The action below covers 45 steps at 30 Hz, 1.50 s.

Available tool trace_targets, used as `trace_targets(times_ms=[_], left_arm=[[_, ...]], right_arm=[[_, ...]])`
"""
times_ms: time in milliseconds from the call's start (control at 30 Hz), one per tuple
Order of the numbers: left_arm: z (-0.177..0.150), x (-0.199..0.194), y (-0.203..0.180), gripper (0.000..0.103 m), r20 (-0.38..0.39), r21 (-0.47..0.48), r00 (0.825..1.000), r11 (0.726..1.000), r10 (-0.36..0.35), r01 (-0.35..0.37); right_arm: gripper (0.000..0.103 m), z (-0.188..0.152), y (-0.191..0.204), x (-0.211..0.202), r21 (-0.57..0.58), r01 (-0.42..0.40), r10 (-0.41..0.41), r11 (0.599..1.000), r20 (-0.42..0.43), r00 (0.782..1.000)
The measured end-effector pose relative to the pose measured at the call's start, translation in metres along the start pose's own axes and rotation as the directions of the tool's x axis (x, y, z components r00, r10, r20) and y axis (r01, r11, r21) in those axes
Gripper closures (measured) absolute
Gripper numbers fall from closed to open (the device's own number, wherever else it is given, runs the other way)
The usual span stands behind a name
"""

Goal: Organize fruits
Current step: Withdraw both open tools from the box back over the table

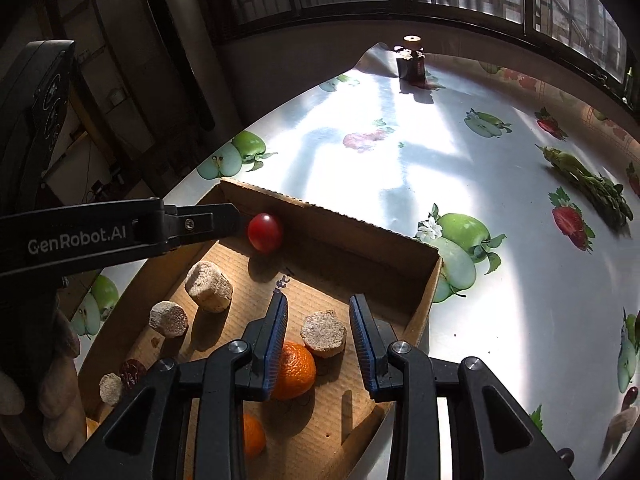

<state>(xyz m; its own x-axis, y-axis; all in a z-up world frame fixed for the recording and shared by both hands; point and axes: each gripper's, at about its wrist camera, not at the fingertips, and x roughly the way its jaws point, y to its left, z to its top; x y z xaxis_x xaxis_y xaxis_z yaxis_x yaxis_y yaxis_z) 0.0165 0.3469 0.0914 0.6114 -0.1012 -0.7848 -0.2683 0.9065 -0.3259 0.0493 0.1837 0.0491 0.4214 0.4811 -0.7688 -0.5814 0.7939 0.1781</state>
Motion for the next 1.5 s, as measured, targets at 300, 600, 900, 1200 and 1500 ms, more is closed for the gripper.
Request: trace_targets(times_ms=[300,600,900,1200,1500], left_arm=[[-0.061,-0.094,-0.044,0.033,0.168,0.050,0.982,0.996,-0.087,0.079],[-0.118,-0.105,-0.082,0.031,0.182,0.100,0.979,0.992,-0.095,0.078],[-0.141,-0.080,-0.126,0.031,0.092,0.174,0.989,0.980,-0.118,0.100],[-0.154,-0.052,-0.154,0.032,0.020,0.213,0.995,0.973,-0.096,0.090],[-0.160,-0.039,-0.162,0.032,-0.013,0.225,0.997,0.971,-0.073,0.074]], right_arm=[[0.055,-0.052,-0.026,-0.093,0.108,-0.045,0.033,0.993,0.116,0.993],[0.047,-0.158,-0.123,-0.192,0.309,0.127,-0.182,0.942,0.153,0.971],[0.047,-0.226,-0.219,-0.247,0.474,0.271,-0.348,0.838,0.081,0.934],[0.047,-0.197,-0.234,-0.224,0.432,0.235,-0.292,0.871,0.071,0.954],[0.058,-0.111,-0.226,-0.145,0.273,0.264,-0.293,0.925,0.070,0.954]])
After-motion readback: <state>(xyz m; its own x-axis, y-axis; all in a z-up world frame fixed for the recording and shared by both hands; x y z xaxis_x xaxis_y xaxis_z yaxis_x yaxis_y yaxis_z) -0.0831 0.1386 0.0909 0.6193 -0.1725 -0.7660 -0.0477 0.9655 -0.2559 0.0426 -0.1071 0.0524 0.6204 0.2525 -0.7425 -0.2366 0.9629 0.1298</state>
